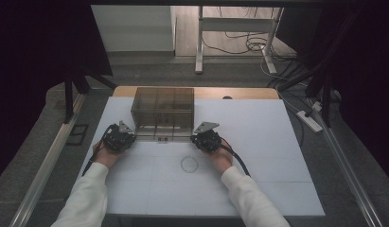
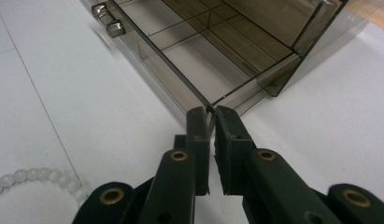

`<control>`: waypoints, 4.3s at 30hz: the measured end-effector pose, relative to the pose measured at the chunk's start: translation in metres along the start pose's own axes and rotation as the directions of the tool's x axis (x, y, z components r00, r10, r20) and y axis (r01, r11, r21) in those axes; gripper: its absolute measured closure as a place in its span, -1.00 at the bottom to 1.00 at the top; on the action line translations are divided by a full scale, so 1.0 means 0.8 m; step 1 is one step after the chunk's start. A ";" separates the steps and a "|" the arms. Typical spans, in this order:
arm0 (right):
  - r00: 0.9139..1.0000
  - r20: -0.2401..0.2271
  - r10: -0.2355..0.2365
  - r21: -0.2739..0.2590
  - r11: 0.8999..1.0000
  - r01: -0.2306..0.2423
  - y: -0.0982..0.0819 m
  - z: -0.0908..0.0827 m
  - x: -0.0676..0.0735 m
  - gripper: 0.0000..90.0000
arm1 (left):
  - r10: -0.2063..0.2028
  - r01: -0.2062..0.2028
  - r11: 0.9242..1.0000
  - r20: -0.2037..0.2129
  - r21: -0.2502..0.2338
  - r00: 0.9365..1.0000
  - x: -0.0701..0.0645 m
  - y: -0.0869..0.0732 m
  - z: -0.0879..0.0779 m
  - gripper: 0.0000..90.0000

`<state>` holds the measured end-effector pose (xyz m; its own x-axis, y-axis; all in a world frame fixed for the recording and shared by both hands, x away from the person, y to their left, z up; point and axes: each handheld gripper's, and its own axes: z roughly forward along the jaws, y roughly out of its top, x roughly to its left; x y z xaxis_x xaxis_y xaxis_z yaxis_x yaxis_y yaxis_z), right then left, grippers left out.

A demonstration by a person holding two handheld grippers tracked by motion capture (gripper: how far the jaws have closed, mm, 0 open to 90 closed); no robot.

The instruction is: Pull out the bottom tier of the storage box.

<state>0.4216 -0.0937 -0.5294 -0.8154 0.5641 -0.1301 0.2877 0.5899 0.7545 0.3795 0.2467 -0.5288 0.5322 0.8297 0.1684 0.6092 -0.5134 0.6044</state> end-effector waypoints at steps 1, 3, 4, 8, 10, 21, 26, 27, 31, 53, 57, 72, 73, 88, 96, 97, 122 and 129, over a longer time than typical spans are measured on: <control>1.000 0.000 0.001 -0.001 1.000 -0.001 0.000 0.000 0.000 0.86 | -0.001 0.001 1.000 0.000 0.000 1.000 0.000 0.000 0.000 0.75; 1.000 0.001 -0.001 0.000 1.000 0.001 0.000 0.000 0.001 0.86 | -0.002 0.002 1.000 0.001 0.000 1.000 0.000 0.000 0.000 0.75; 1.000 0.001 0.000 0.001 1.000 0.000 0.000 -0.001 0.001 0.86 | -0.002 0.002 1.000 0.002 0.001 1.000 0.000 -0.001 -0.001 0.75; 1.000 -0.002 -0.001 -0.003 1.000 0.001 -0.001 -0.001 0.002 0.86 | -0.005 0.005 1.000 0.007 0.000 1.000 0.000 -0.002 -0.001 0.75; 1.000 -0.004 -0.003 0.001 1.000 0.003 -0.001 -0.002 0.003 0.87 | -0.003 0.003 1.000 0.007 0.001 1.000 0.000 -0.002 -0.002 0.75; 1.000 -0.008 -0.005 0.000 1.000 0.005 -0.002 -0.003 0.005 0.87 | -0.004 0.004 1.000 0.007 -0.001 1.000 -0.002 -0.004 -0.004 0.75; 1.000 -0.014 -0.007 0.004 1.000 0.007 -0.003 -0.005 0.006 0.87 | 0.000 0.000 1.000 0.006 -0.001 1.000 -0.004 -0.006 -0.005 0.75; 1.000 -0.012 -0.006 0.000 1.000 0.006 -0.003 -0.005 0.007 0.87 | 0.000 0.000 1.000 0.006 -0.001 1.000 -0.004 -0.006 -0.005 0.75; 1.000 -0.014 -0.007 0.000 1.000 0.007 -0.004 -0.006 0.007 0.87 | 0.004 -0.004 1.000 0.005 0.001 1.000 -0.005 -0.007 -0.007 0.75; 1.000 -0.027 -0.012 0.006 1.000 0.012 -0.007 -0.012 0.016 0.87 | 0.010 -0.010 1.000 0.020 -0.001 1.000 -0.010 -0.016 -0.015 0.76; 1.000 -0.030 -0.011 0.003 1.000 0.011 -0.007 -0.012 0.015 0.87 | 0.012 -0.012 1.000 0.019 0.000 1.000 -0.011 -0.016 -0.015 0.76; 0.999 -0.036 -0.008 0.003 1.000 0.009 -0.008 -0.013 0.014 0.86 | 0.014 -0.014 1.000 0.022 -0.002 1.000 -0.009 -0.017 -0.014 0.74; 0.999 -0.037 -0.010 0.002 1.000 0.010 -0.008 -0.012 0.014 0.86 | 0.014 -0.014 1.000 0.006 0.007 1.000 -0.009 -0.017 -0.013 0.70; 0.994 -0.055 0.094 -0.076 0.992 -0.098 -0.034 -0.066 -0.018 -0.23 | -0.063 0.065 0.996 0.041 -0.054 0.997 -0.006 -0.013 -0.023 -0.29; 0.994 -0.011 0.111 -0.106 0.988 -0.112 -0.071 -0.121 -0.029 -0.29 | -0.075 0.082 0.993 0.086 -0.080 0.993 -0.011 -0.009 -0.027 -0.31; 0.994 -0.011 0.110 -0.105 0.988 -0.111 -0.074 -0.125 -0.030 -0.31 | -0.075 0.083 0.993 0.089 -0.084 0.993 -0.011 -0.008 -0.028 -0.31; 0.981 0.028 0.190 -0.151 0.971 -0.184 -0.138 -0.223 -0.024 -0.45 | 0.012 0.015 0.990 0.189 -0.143 0.982 -0.043 0.017 -0.047 -0.35; 0.981 0.039 0.191 -0.162 0.970 -0.182 -0.150 -0.237 -0.030 -0.46 | 0.044 -0.011 0.988 0.214 -0.152 0.976 -0.055 0.027 -0.051 -0.36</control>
<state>0.3112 -0.2871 -0.4951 -0.7253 0.6883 -0.0088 0.3462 0.3758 0.8596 0.3453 0.2084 -0.4917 0.6718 0.7403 0.0238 0.5068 -0.4829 0.7142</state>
